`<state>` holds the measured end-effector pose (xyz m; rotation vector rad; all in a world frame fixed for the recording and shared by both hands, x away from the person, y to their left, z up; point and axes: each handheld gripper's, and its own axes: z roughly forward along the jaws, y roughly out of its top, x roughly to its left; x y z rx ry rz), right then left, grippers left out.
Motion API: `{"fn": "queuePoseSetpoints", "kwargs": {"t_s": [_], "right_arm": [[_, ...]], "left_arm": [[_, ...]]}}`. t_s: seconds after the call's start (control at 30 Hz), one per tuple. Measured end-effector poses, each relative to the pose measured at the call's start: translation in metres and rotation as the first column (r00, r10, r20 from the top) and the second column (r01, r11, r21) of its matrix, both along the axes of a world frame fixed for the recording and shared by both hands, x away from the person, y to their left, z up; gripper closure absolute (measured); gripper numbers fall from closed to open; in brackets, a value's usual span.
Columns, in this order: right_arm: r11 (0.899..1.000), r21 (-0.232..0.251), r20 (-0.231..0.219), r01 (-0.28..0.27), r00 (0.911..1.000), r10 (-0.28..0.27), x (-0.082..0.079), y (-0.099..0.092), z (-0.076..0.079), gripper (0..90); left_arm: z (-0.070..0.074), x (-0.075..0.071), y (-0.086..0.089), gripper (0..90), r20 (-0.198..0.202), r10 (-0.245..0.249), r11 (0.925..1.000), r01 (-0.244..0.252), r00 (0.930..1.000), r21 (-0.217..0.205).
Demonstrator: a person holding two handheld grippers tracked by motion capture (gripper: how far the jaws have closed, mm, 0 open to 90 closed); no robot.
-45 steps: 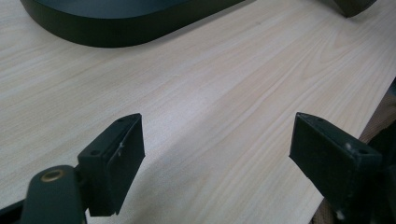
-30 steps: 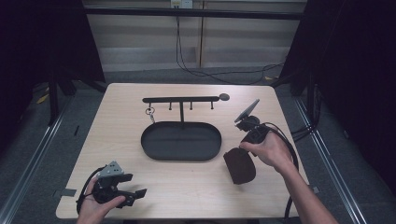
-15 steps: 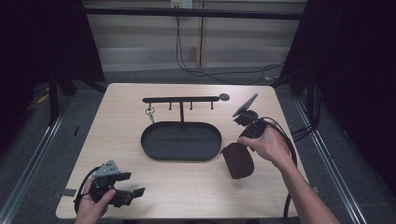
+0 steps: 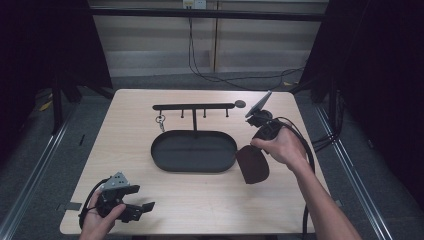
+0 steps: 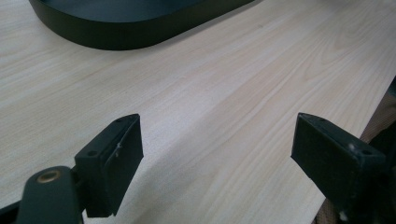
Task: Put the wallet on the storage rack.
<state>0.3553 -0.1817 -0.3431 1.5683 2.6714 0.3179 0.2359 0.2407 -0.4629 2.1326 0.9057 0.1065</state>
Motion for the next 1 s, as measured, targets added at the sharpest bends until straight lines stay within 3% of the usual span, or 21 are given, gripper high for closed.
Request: {"fn": "queuePoseSetpoints", "kwargs": {"t_s": [0.4, 0.6, 0.63, 1.0], "right_arm": [[0.999, 0.029, 0.032, 0.014, 0.9994, -0.014, 0.015, 0.007, 0.014, 69.3], [0.997, 0.072, 0.032, 0.019, 0.9992, -0.022, 0.025, 0.010, 0.015, 69.2], [0.994, 0.106, 0.037, 0.033, 0.9986, -0.037, 0.029, 0.010, 0.016, 69.3], [0.984, 0.175, 0.047, 0.045, 0.9974, -0.054, 0.044, 0.018, 0.015, 69.4]], "left_arm": [[0.000, 0.000, 0.000, 16.4, -0.002, -0.001, 1.0000, 0.001, 1.0000, 0.000], [-0.001, 0.000, 0.001, 16.4, -0.005, 0.001, 1.0000, -0.001, 1.0000, 0.000], [-0.001, 0.000, 0.001, 16.4, -0.004, -0.002, 1.0000, 0.002, 1.0000, -0.001], [0.000, 0.000, 0.002, 16.4, -0.001, -0.003, 1.0000, 0.003, 1.0000, -0.009]]}}
